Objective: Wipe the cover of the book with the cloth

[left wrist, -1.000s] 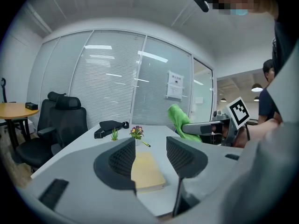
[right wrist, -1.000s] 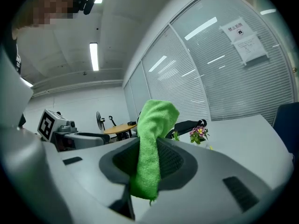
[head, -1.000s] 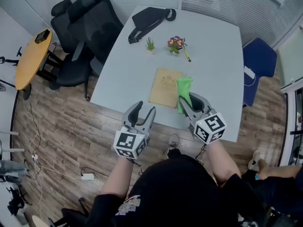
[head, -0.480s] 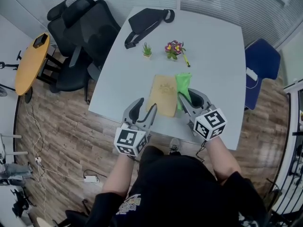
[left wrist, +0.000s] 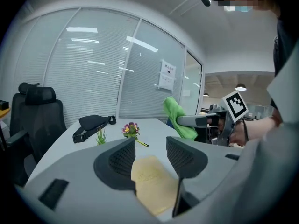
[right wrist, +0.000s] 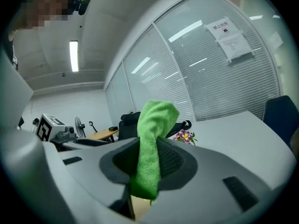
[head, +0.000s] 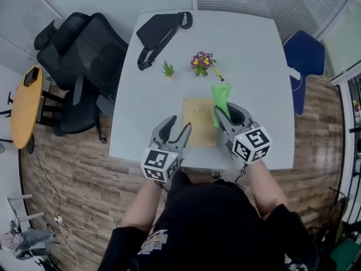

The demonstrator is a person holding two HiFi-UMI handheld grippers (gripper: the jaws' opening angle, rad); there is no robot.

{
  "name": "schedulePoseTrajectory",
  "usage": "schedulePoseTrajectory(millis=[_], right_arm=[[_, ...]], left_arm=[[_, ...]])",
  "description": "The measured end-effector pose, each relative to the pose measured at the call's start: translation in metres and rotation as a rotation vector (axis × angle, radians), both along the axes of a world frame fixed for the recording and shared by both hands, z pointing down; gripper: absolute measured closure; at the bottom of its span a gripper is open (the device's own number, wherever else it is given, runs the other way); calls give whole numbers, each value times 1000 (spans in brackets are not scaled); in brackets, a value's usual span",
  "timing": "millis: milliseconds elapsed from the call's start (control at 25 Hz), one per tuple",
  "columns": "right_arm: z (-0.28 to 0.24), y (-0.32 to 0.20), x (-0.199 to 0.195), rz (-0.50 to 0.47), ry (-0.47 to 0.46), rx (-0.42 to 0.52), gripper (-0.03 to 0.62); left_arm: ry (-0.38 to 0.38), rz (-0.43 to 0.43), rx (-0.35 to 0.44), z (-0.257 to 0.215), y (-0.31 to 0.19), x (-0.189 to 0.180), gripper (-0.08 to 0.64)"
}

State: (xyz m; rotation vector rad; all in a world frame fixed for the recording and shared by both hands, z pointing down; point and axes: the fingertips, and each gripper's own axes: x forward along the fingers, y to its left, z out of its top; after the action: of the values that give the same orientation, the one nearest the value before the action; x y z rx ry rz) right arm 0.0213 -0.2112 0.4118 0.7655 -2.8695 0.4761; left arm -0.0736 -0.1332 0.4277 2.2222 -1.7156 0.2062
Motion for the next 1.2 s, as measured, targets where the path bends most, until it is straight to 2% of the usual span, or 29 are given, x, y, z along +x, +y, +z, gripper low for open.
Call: schedulePoseTrajectory(millis=[320,720,960,1200], right_arm=[[23,-12,-24,170,54,-28,492],[53,-19,-28,330,122,-72,492],[75,-17,-36,338,188,-108,492],[109,-16,-60,267,276,-154,492]], left_arm=[[25,188,-96,50,-27,-30,365],[38,367,-223,113,-49,-28,365],[69,386,-319,154,-56,-29,365],[96,396,-389,185,-57,-27,365]])
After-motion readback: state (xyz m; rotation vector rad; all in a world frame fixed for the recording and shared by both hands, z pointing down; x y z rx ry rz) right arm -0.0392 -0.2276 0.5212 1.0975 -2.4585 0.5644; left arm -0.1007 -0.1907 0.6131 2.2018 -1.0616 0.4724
